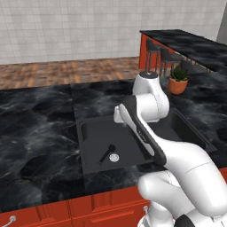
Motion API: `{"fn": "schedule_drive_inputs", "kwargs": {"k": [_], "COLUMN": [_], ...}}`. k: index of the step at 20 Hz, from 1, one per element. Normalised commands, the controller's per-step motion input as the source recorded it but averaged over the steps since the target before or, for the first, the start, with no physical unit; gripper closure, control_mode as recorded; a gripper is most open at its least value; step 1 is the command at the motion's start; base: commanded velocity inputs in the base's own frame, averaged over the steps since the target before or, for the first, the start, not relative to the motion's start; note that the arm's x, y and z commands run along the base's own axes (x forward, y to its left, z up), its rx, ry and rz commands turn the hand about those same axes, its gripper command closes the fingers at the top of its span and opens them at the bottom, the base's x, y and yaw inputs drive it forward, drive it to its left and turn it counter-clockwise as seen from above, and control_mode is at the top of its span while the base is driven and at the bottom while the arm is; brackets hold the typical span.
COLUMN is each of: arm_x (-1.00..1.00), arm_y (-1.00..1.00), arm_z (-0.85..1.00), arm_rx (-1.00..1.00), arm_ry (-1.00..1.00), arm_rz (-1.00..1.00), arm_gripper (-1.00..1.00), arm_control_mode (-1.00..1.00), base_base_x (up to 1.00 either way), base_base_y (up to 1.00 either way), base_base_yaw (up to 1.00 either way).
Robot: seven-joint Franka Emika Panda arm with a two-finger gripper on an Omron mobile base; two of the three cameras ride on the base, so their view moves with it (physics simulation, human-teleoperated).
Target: Pick up the dish brush and bar soap from the sink, and place them back in the cabinet, and close the cabinet door.
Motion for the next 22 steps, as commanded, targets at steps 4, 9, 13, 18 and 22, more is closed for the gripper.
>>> {"fn": "schedule_drive_inputs", "kwargs": {"k": [4, 9, 13, 18, 22], "arm_x": [0.20, 0.21, 0.20, 0.17, 0.19], "arm_y": [0.08, 0.07, 0.05, 0.01, 0.00], "arm_z": [-0.35, -0.30, -0.29, -0.25, -0.26], "arm_rx": [0.00, 0.00, 0.00, 0.01, 0.01], "arm_ry": [0.00, 0.00, 0.01, 0.03, 0.03], "arm_rz": [-0.01, -0.01, -0.01, 0.00, 0.00], "arm_gripper": [-1.00, -1.00, -1.00, -1.00, -1.00], "arm_control_mode": [-1.00, -1.00, -1.00, -1.00, -1.00], "base_base_x": [0.00, 0.00, 0.00, 0.00, 0.00], "base_base_y": [0.00, 0.00, 0.00, 0.00, 0.00], "base_base_yaw": [0.00, 0.00, 0.00, 0.00, 0.00]}}
